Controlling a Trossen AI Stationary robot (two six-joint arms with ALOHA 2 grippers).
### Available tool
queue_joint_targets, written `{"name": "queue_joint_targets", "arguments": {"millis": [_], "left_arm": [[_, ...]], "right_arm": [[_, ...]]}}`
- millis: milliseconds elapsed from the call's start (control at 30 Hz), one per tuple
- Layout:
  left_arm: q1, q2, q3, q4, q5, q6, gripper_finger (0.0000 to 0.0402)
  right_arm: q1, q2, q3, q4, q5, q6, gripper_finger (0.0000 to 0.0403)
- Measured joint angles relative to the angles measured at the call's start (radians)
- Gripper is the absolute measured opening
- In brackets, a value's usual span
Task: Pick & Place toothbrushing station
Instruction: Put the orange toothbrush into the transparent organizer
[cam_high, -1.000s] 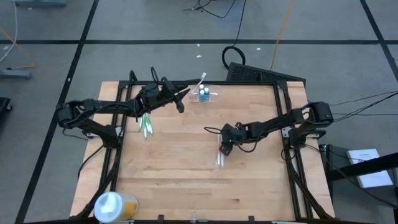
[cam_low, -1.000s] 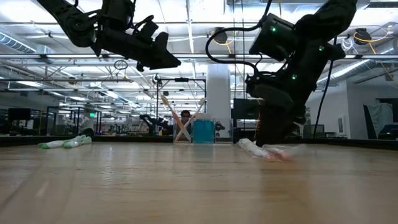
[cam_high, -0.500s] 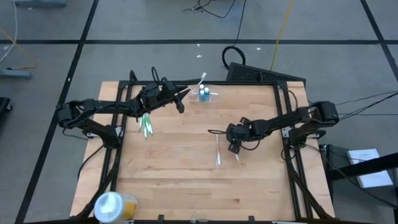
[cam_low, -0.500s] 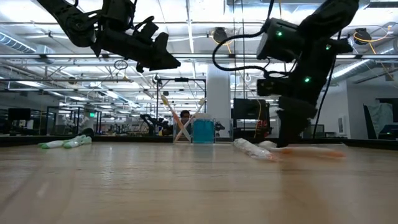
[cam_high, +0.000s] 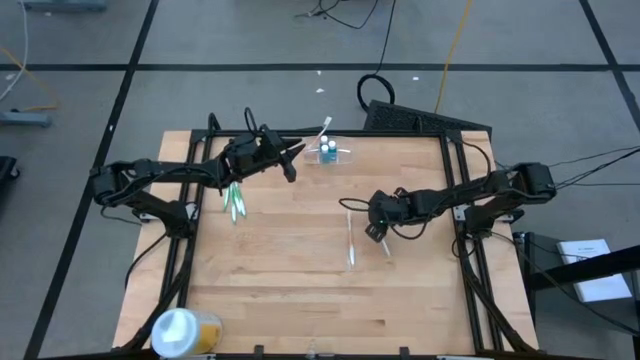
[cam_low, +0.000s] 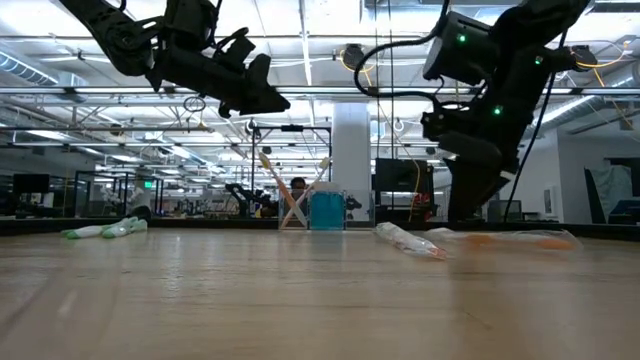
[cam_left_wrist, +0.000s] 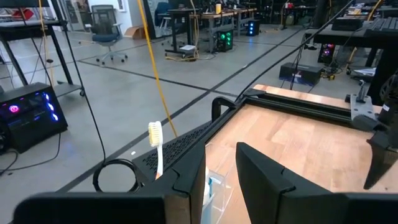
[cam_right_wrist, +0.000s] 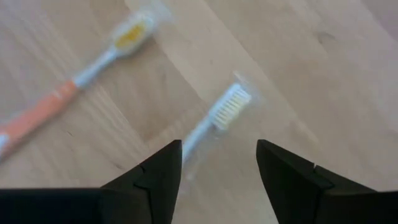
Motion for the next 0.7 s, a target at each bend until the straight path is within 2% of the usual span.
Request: {"name": "queue_joint_targets", "arguments": {"millis": [300,433,567,700], "left_arm": [[0.000,0.000,0.000,0.001,0.000,0.000,0.0097],[0.000,0.000,0.000,0.001,-0.001,-0.005,0.0097],[0.000,0.000,0.000,0.002,-0.001,-0.005,0.0097],[0.000,0.000,0.000,0.002,-0.001,-0.005,0.0097]], "right_arm": [[0.017,0.043,-0.161,0.313,-0.018,0.062,0.0205],[0.019,0.073,-0.206,0.363,0.051,0.066,0.0195],[0.019,0.079,-0.240,0.365,0.090,0.073,0.0163],[0.017,0.080,-0.258,0.361,0.097,0.072,0.0108]]}}
